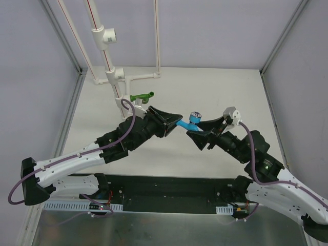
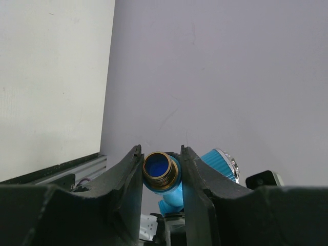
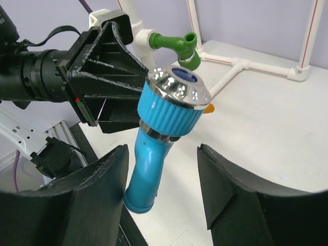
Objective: Install the water faucets
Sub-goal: Pick up the water faucet from the center of the board.
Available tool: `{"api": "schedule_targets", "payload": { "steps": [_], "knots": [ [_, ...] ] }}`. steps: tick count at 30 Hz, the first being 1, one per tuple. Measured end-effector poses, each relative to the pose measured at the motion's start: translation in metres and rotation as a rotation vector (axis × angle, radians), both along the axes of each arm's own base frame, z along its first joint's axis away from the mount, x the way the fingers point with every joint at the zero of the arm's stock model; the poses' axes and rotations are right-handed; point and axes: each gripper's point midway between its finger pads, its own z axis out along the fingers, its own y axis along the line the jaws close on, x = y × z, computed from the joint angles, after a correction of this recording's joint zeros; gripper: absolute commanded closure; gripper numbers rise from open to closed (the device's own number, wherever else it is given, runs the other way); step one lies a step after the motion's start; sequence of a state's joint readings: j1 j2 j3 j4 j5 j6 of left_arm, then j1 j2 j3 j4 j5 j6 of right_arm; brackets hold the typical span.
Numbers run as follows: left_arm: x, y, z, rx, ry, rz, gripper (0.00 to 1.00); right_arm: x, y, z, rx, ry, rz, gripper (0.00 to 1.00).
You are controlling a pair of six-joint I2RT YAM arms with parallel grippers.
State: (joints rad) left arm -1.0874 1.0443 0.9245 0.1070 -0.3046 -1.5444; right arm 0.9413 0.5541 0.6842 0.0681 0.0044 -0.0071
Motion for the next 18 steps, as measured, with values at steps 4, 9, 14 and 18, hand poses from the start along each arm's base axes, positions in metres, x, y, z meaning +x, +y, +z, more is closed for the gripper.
{"api": "schedule_targets", "payload": {
  "steps": [4, 9, 14, 18],
  "knots": [
    [0.001, 0.01, -0.001, 0.022, -0.003, 0.028, 1.0, -0.001, -0.007, 0.008, -0.028, -0.01, -0.014, 0.37],
    [0.001, 0.032, 0.001, 0.043, -0.021, 0.086, 1.0, -0.004, -0.027, -0.001, -0.022, 0.012, -0.069, 0.43],
    [0.0, 0.065, 0.002, 0.042, -0.041, 0.165, 1.0, 0.005, -0.046, -0.024, 0.004, 0.159, -0.203, 0.4],
    [-0.001, 0.078, -0.002, 0.056, -0.04, 0.195, 1.0, 0.025, -0.057, -0.066, -0.088, 0.375, -0.396, 0.22]
  ]
}}
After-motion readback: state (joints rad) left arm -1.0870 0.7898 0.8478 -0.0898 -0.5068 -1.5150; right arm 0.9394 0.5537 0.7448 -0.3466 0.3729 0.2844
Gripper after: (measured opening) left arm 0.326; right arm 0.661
